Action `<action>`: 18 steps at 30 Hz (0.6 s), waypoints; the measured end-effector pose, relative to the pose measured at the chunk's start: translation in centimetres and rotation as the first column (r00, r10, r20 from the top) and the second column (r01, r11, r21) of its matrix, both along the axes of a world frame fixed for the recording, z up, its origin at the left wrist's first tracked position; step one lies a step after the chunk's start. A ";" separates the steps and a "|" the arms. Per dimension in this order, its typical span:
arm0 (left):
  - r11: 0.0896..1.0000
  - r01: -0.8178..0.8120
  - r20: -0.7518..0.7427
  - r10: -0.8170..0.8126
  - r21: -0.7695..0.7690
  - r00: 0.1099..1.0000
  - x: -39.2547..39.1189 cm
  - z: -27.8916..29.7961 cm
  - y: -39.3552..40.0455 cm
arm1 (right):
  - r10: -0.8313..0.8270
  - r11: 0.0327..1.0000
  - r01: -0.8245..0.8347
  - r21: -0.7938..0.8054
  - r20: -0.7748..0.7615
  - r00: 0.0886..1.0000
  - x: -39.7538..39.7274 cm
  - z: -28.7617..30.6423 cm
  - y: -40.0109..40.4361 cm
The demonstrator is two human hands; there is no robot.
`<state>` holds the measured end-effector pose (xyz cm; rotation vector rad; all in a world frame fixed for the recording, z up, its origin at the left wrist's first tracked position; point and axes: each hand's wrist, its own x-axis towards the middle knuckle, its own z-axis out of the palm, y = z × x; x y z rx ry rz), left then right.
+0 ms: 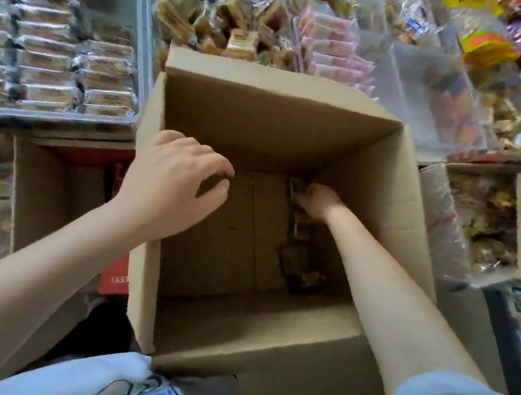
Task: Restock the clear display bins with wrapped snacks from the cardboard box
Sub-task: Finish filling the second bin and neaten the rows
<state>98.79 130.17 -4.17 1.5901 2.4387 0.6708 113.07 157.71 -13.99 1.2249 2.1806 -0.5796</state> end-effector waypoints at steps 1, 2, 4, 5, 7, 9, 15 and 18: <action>1.000 -0.001 -0.007 0.002 0.013 1.000 0.0 0.0 -0.1 | -0.001 1.000 0.001 -0.001 0.009 1.000 0.0 -1.9 1.1; 1.000 -0.002 -0.017 0.002 0.023 1.000 -0.1 -0.1 -0.2 | -0.030 0.999 0.030 -0.013 0.004 1.000 0.0 -3.9 2.1; 0.999 -0.008 -0.031 0.009 0.039 0.999 -0.1 -0.2 -0.1 | -0.121 0.992 0.121 -0.021 0.004 0.993 -0.4 -7.5 3.9; 0.999 -0.010 -0.030 0.012 0.050 0.999 -0.1 -0.4 -0.1 | -0.143 0.990 0.143 -0.013 0.018 0.990 -0.7 -9.0 4.4; 0.997 -0.019 -0.023 0.021 0.076 1.000 -0.1 -0.6 0.3 | -0.111 0.994 0.111 -0.005 0.047 0.993 -1.2 -11.7 4.9; 0.995 -0.033 -0.018 0.035 0.094 0.999 0.0 -0.7 0.6 | -0.051 0.998 0.050 0.029 0.029 0.998 -1.6 -13.3 5.0; 0.995 -0.043 -0.031 0.046 0.088 0.998 0.2 -1.2 0.2 | -0.159 0.935 0.100 -0.341 -0.148 0.976 -2.7 -10.7 3.5; 0.994 -0.056 -0.017 0.057 0.092 0.998 0.5 -0.9 0.0 | -0.294 0.721 0.101 -0.685 -0.170 0.941 -3.2 -4.0 1.4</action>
